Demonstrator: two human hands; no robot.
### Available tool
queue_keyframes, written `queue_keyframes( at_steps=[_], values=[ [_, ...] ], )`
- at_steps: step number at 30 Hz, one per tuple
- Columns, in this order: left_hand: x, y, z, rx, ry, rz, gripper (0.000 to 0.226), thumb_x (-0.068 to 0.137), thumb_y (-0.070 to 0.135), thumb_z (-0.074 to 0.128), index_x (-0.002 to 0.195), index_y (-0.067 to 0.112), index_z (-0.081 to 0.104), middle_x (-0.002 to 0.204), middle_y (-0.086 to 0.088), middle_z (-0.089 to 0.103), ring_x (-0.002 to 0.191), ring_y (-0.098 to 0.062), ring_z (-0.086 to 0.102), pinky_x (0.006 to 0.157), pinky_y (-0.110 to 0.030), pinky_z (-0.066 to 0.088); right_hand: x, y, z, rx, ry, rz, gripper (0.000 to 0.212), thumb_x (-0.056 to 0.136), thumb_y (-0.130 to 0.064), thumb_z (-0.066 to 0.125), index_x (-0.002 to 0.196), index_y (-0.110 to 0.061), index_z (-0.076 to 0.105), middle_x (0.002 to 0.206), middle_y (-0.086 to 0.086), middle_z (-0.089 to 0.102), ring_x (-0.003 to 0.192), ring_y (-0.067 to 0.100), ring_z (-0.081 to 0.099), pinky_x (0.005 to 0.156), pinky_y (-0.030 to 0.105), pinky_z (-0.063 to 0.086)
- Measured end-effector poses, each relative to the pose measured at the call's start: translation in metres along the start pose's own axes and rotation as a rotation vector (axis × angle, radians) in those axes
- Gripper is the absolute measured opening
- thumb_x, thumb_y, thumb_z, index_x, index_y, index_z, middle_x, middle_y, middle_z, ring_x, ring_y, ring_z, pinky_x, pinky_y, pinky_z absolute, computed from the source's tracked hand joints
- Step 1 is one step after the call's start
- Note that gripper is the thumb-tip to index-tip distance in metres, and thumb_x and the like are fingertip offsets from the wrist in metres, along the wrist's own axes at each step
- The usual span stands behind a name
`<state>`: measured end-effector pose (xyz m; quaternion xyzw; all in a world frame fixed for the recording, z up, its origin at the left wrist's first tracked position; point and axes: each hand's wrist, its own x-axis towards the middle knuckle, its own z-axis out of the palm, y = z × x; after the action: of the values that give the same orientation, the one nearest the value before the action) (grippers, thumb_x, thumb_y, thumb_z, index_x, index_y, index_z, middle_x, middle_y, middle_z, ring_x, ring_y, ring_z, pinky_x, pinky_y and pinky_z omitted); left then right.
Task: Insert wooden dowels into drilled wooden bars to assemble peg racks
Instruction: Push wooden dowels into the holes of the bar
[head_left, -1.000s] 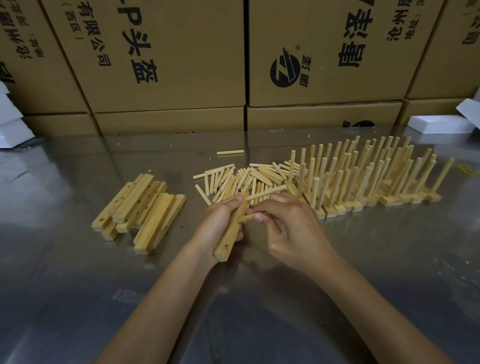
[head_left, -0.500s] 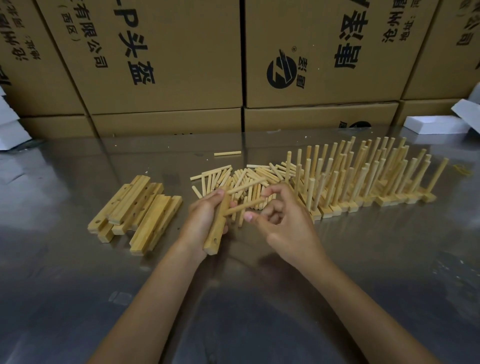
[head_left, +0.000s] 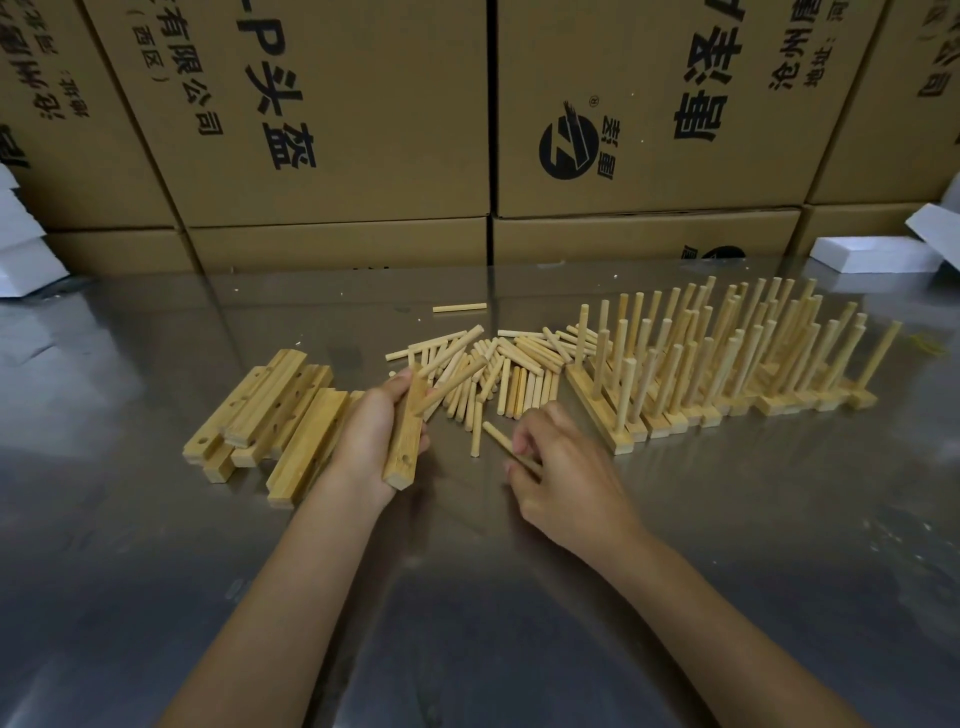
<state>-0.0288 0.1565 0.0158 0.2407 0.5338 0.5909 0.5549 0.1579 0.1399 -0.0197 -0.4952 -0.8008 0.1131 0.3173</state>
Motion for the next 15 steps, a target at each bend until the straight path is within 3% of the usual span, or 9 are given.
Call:
queue_keyframes(
  at_steps=[5,8,11,13,15],
  values=[
    [-0.002,0.0,0.001,-0.016,-0.013,0.009,0.021,0.101,0.026,0.056,0.109,0.012,0.069,0.076,-0.001,0.063,0.055,-0.011,0.046,0.038,-0.019,0.04,0.001,0.003,0.0,-0.126,-0.044,0.082,0.006,0.092,-0.027,0.063,0.097,-0.023,0.061,0.099,-0.008,0.046,0.097,0.012,0.046,0.084,0.029,0.042],
    [-0.004,-0.001,0.002,-0.007,-0.03,0.013,0.023,0.1,0.026,0.055,0.116,0.015,0.068,0.093,-0.005,0.065,0.058,-0.012,0.048,0.039,-0.019,0.042,0.0,0.001,-0.005,-0.122,-0.031,0.096,0.01,0.093,-0.015,0.057,0.091,-0.025,0.054,0.091,-0.008,0.05,0.091,0.014,0.05,0.075,0.029,0.043],
    [-0.007,-0.001,0.005,-0.019,-0.046,0.021,0.021,0.101,0.026,0.054,0.113,0.016,0.068,0.089,-0.005,0.064,0.056,-0.011,0.048,0.039,-0.018,0.042,0.001,0.0,-0.014,0.175,-0.099,0.093,0.014,0.096,-0.011,0.051,0.096,-0.024,0.053,0.084,-0.005,0.057,0.077,0.012,0.055,0.066,0.031,0.047],
    [-0.009,-0.002,0.006,-0.023,-0.044,0.031,0.019,0.101,0.027,0.053,0.106,0.018,0.07,0.076,-0.002,0.063,0.052,-0.01,0.048,0.04,-0.018,0.042,0.0,-0.007,-0.02,0.479,-0.181,0.077,0.022,0.097,-0.006,0.052,0.1,-0.025,0.062,0.081,-0.007,0.058,0.069,0.006,0.051,0.061,0.023,0.042],
    [-0.009,-0.003,0.007,-0.031,-0.051,0.036,0.019,0.101,0.027,0.053,0.101,0.018,0.07,0.069,0.0,0.059,0.05,-0.01,0.047,0.042,-0.02,0.041,-0.002,-0.016,-0.022,0.575,-0.201,0.007,0.028,0.097,-0.003,0.053,0.1,-0.024,0.071,0.074,-0.017,0.058,0.062,0.0,0.047,0.055,0.015,0.036]
  ],
)
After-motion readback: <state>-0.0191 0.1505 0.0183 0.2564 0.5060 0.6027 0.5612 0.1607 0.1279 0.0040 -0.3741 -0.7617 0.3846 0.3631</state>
